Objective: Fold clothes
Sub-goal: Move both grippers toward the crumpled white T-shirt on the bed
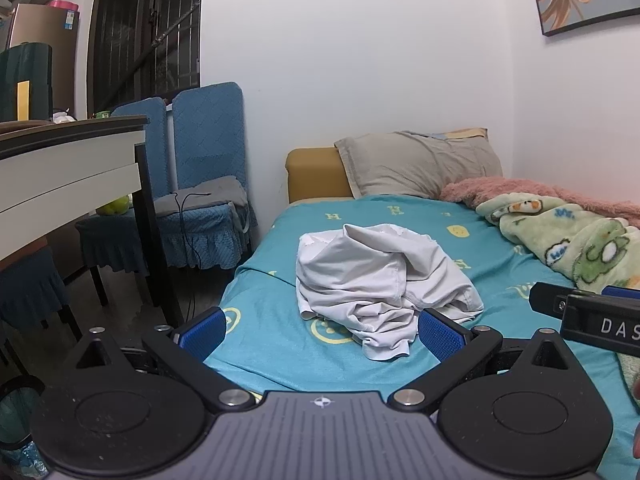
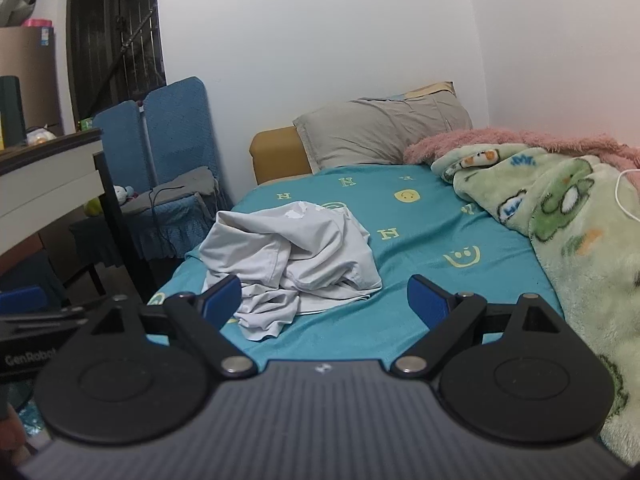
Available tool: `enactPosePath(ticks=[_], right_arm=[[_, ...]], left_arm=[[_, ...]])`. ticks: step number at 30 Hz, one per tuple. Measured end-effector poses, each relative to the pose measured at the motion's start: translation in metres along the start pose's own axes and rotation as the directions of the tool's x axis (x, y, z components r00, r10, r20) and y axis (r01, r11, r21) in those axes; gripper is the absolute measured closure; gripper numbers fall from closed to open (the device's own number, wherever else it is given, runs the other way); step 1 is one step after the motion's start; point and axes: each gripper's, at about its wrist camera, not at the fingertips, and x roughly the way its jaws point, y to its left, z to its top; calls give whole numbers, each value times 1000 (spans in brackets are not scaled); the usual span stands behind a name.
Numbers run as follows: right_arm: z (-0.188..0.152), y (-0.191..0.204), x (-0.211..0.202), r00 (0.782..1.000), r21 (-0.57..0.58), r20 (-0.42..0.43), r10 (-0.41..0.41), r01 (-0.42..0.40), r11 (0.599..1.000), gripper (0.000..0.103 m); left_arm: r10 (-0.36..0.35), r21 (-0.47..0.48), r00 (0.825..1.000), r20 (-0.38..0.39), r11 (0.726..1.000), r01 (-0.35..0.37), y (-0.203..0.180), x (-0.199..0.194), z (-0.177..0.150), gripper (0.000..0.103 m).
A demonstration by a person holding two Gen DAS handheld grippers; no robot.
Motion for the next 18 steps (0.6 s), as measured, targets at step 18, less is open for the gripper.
enactPosePath(ticks=[18], right_arm=[[2,2,-3,1000,6,4,-17,17,1000,12]], left_arm=[[9,-16,999,41,1000,-9,-2,-2,-3,0]])
